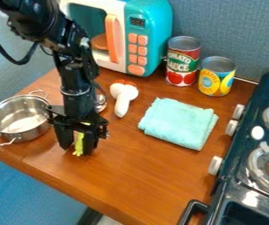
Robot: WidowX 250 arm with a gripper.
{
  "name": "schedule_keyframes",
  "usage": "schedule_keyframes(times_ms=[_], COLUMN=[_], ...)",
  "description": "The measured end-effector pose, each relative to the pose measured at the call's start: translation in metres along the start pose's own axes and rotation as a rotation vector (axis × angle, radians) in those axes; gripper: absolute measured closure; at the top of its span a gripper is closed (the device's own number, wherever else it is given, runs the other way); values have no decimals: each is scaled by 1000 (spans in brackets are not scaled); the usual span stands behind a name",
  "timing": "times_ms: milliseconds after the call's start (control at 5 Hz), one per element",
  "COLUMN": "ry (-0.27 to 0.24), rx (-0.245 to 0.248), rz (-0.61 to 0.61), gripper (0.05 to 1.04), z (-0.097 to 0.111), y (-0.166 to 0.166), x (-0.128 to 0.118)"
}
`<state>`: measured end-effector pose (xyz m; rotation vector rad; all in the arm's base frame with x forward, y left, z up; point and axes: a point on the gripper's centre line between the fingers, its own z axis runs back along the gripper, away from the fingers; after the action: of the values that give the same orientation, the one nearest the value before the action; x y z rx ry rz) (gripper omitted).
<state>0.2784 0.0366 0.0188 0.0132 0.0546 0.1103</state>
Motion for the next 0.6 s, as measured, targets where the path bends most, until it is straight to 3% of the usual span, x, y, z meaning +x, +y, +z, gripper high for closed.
schedule_keyframes(times_ms=[200, 400, 600], ry=[-15, -8, -45], rx=[4, 14, 26], rz=[25, 33, 43], gripper=[638, 651, 651], z=[5, 4, 17], y=[1, 2, 4], x=[-1, -2, -5])
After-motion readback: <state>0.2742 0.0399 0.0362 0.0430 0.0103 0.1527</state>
